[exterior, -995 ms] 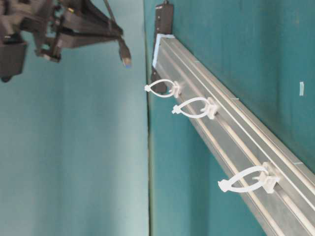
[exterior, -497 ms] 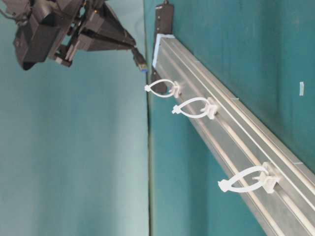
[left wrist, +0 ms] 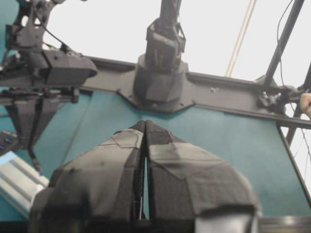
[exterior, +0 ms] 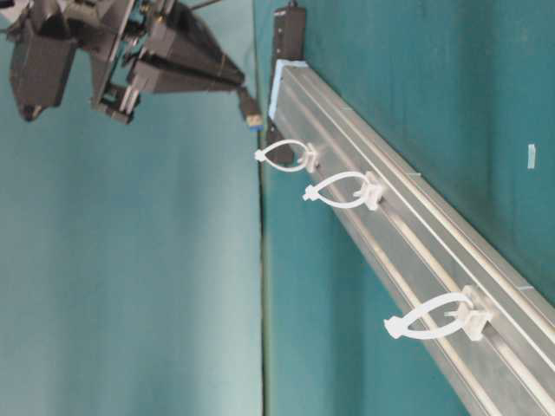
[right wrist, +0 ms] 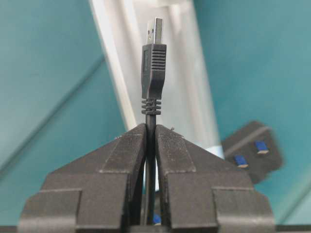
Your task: Pass the USB cable through three rings with both arms.
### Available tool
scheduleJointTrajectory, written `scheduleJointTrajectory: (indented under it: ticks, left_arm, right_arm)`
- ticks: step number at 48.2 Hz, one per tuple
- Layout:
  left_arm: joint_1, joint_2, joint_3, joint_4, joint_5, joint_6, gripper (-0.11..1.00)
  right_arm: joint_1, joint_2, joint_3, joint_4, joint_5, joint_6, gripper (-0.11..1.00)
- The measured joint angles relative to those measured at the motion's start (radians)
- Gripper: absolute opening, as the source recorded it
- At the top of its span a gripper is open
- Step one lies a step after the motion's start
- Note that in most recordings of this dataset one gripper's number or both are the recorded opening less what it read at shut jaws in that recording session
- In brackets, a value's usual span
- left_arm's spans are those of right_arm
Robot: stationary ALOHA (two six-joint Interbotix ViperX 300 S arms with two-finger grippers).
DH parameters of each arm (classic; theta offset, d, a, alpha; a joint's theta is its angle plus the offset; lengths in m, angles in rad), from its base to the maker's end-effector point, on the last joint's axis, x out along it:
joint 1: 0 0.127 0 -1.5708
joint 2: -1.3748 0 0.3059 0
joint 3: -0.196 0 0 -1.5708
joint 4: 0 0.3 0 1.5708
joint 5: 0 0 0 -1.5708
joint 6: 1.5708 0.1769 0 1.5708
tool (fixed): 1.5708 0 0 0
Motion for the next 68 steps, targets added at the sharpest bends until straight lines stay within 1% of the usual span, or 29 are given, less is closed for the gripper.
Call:
scheduleJointTrajectory:
  ticks: [12,23,33,45,68]
  left_arm:
    - [-0.002,0.003,-0.003,0.0,0.002,-0.002,-0.01]
    - [-0.005,0.005,-0.005,0.0,0.002,-0.002,-0.01]
    - [-0.005,0.006,-0.005,0.002,0.002,-0.002,-0.01]
    - [-0.005,0.006,-0.005,0.0,0.006,-0.002,-0.01]
    - [-0.005,0.017,-0.006,0.002,0.017,-0.008,-0.01]
  right_arm:
    - [-0.002,0.051,-0.046,0.002,0.038,-0.008,0.1]
    - [-0.003,0.078,-0.049,0.009,0.041,-0.034,0.1]
    - [-0.003,0.094,-0.054,0.035,0.038,-0.055,0.1]
    - [-0.002,0.121,-0.074,0.067,0.04,-0.061,0.1]
    - [0.037,0.14,-0.078,0.141,0.032,-0.075,0.1]
